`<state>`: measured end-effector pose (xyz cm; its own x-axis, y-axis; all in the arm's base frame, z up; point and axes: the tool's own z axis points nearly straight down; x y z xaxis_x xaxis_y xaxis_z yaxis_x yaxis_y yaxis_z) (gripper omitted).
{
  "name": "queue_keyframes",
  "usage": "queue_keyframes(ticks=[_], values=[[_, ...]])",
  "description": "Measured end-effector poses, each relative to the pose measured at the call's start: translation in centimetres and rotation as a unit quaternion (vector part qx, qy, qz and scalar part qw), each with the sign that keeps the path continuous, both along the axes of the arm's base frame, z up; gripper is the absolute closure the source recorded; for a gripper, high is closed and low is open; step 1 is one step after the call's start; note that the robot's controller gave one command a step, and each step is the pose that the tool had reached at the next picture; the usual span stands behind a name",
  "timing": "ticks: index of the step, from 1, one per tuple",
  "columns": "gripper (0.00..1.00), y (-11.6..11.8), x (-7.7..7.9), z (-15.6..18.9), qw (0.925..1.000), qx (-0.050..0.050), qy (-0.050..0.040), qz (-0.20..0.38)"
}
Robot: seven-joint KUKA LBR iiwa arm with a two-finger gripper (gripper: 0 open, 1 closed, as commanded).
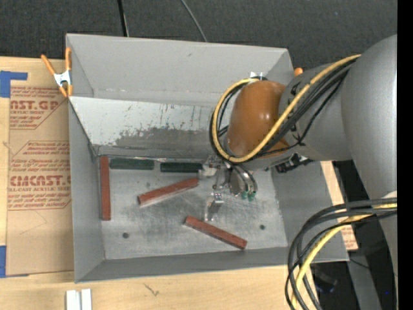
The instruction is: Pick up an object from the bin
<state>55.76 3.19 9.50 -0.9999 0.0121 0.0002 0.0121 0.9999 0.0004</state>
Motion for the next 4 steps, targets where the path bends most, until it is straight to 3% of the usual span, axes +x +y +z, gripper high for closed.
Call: queue_keyframes(ticks=[1,2,4], values=[[0.0,1.8,0.8,-0.2,1.0,0.001,-0.0018,-0.009],[1.0,5.1,3.9,-1.7,0.9993,0.001,-0.0072,-0.037],[1.0,5.1,3.5,-1.3,0.9993,0.001,-0.0055,-0.038]])
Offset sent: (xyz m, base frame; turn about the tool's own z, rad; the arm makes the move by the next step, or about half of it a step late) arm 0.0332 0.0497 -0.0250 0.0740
